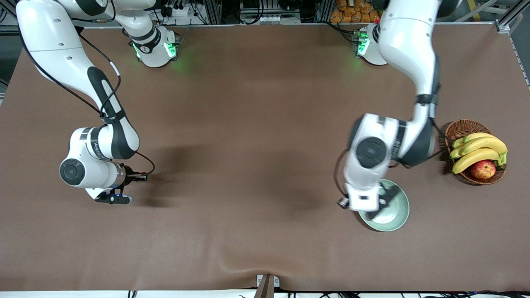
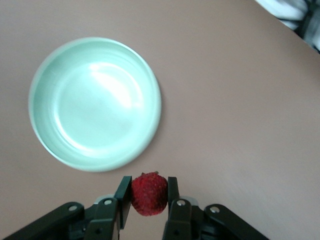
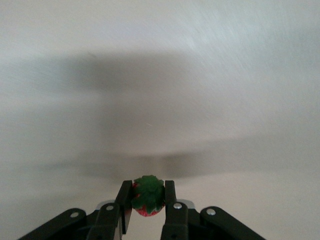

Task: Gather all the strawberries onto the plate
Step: 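Carry the strawberry onto the green plate and open the left gripper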

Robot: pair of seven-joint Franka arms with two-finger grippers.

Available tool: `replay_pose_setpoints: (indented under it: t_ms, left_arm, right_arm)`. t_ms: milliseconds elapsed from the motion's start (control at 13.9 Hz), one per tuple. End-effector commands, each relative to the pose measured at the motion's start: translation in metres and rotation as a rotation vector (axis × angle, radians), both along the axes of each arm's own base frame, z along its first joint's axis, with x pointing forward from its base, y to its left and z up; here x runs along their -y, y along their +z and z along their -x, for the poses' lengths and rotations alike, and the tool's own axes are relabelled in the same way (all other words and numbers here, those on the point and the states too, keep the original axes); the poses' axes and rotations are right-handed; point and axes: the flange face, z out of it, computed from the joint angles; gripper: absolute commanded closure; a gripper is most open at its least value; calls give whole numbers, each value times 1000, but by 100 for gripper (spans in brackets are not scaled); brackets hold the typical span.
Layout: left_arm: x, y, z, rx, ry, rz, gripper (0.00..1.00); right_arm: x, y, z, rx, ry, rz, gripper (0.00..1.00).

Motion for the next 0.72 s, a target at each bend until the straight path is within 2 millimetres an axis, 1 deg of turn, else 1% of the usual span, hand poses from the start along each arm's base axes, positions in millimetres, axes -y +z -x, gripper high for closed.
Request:
replay_pose_setpoints:
  t_ms: [0, 72, 144, 288, 360, 432, 504, 576, 648]
  left_arm:
    - [-47, -10, -3, -41, 68, -12, 100]
    - [-68, -14, -8, -48, 93, -10, 100]
    - [-85, -16, -13, -48, 101, -7, 100]
    - [-120, -25, -22, -43, 151, 39, 100]
    - [-131, -31, -26, -33, 170, 68, 100]
    - [-137, -43, -28, -39, 174, 84, 100]
    - [-141, -56, -27, -55, 189, 93, 100]
    - [-156, -71, -27, -75, 211, 89, 100]
    - [-163, -86, -24, -90, 222, 83, 100]
  right_arm:
    - [-52, 45, -15, 48, 64, -27, 100]
    - [-76, 56, -17, 67, 70, -58, 100]
    - [-104, 63, -17, 67, 3, -119, 100]
    - [-154, 62, -7, 12, -211, -233, 100]
    - [-178, 60, 0, -12, -251, -252, 100]
    - [-204, 55, 8, -24, -249, -254, 100]
    - [-230, 48, 17, -25, -245, -252, 100]
    - [-257, 38, 26, -17, -237, -249, 100]
    - [-287, 29, 38, -3, -229, -249, 100]
